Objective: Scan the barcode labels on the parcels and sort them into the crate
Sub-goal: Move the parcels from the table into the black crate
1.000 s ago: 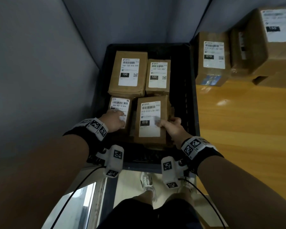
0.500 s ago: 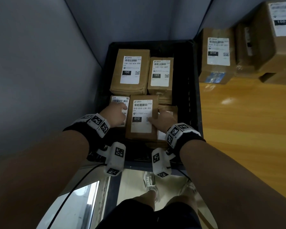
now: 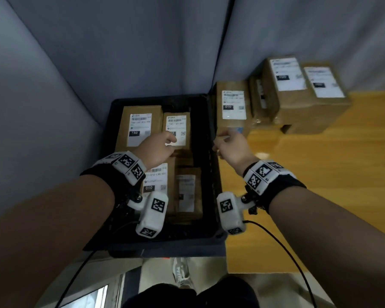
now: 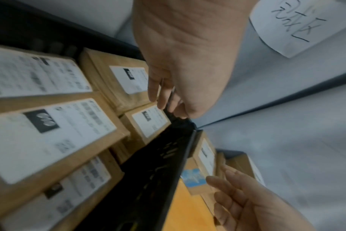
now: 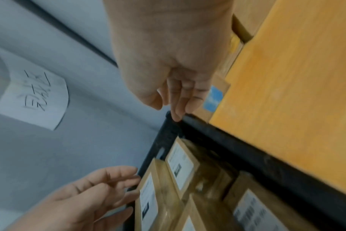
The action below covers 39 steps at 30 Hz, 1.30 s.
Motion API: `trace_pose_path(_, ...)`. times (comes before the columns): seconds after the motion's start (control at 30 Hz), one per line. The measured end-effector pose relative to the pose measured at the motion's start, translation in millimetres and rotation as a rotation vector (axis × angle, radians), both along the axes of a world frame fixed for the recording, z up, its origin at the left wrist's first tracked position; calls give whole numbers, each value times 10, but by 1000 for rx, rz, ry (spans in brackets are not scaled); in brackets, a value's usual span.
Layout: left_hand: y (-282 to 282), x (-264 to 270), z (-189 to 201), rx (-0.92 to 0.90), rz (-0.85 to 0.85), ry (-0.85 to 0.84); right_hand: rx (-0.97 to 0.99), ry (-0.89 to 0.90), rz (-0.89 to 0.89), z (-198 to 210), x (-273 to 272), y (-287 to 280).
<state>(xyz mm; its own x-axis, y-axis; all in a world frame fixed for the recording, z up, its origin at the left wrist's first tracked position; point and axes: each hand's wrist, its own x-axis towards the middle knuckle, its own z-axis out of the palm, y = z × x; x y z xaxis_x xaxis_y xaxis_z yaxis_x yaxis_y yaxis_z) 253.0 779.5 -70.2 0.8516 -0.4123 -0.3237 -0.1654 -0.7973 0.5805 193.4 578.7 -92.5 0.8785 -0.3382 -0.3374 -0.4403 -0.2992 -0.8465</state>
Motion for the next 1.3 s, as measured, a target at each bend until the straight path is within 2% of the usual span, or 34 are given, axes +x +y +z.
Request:
trace_pose_path(0.17,-669,-18,171,-74,-42,-7,-257,-61,-32,281,-169,-788)
trace_pose_path(0.43,-1789,-159,163,-124,-40,29,-526,-13,-186,339,-276,-2075)
trace_pose_path(0.5,-1973,-176,140,-124,-19,41,-644,21,-127,392,-203,-2229)
trace_pose_path(0.6,-2162,-157,101,-120,25,51,-920,80,135,489,2,-2214)
trace_pose_path(0.67,-2224,-138,97,-109,62,54,-984,132,265,522,194,-2111)
trace_pose_path(0.83,-2169,-120,95,-70,159,43,-871,311,272,453,497,-2007)
trace_pose_path(1.0,-1895,-171,-7,-41,256,102,-724,304,174,391,555,-1969)
trace_pose_path(1.07,-1780,-208,-53,-37,287,123,-634,206,51,408,522,-1964)
trace_pose_path(1.17,-1600,-260,-97,-63,337,122,-408,-55,-164,403,371,-1924)
trace_pose_path(1.23,-1447,-295,-125,-93,365,128,-295,-179,-209,389,229,-1822)
trace_pose_path(1.3,-1283,-322,-157,-154,420,146,-203,-262,-160,385,109,-1645)
